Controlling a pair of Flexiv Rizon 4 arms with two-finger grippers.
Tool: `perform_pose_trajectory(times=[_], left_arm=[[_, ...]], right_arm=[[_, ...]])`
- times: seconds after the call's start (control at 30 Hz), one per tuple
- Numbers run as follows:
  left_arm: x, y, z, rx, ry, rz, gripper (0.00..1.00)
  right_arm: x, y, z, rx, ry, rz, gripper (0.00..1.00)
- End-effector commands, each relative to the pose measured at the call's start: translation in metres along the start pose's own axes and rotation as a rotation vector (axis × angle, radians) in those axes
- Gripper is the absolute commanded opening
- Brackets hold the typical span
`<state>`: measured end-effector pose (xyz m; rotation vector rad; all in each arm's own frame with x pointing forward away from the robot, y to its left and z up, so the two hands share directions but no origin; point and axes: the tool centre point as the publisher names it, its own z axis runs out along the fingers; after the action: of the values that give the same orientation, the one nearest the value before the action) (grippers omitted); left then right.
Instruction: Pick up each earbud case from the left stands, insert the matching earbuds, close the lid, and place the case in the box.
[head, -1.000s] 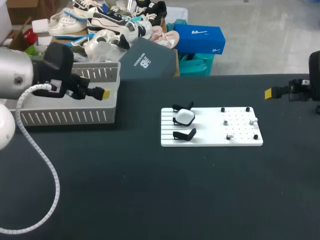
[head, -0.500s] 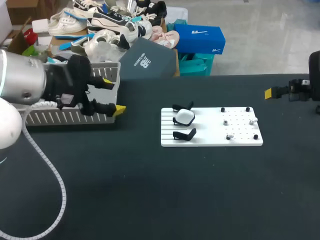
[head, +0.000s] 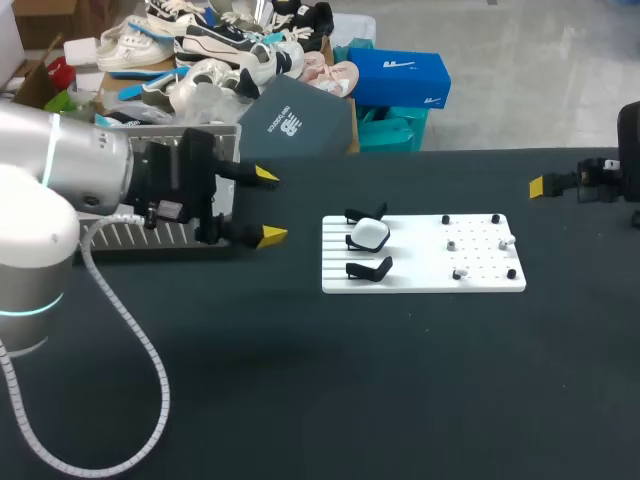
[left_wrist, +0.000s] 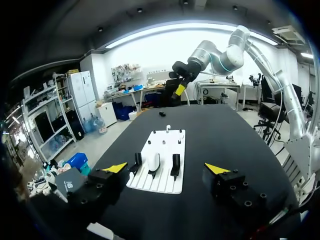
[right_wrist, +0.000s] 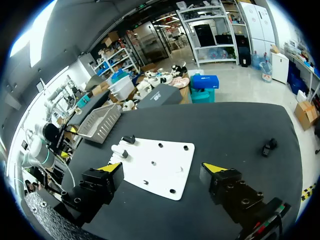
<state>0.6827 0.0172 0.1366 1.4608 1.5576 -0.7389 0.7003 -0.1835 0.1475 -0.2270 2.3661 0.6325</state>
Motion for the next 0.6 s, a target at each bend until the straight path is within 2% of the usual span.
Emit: perform_pose_trajectory(times=[0.03,0.17,0.37,0.6], left_arm=[[0.0,0.008,0.021,0.033,-0.013,0.005,1.0],[-0.003,0.006,0.04,0.047,-0.012,0.045,1.0],[-0.003,0.01,0.069,0.098,-0.016,0.049,1.0],[0.013,0.016,0.09,0.122,0.001,0.022,1.0]], right_arm=[[0.0,0.0,-0.001,0.0,0.002,0.0,1.0],[0.0,0.0,-0.001,0.0,0.002,0.0,1.0],[0.0,0.0,-0.001,0.0,0.002,0.0,1.0],[0.0,0.0,-0.001,0.0,0.002,0.0,1.0]])
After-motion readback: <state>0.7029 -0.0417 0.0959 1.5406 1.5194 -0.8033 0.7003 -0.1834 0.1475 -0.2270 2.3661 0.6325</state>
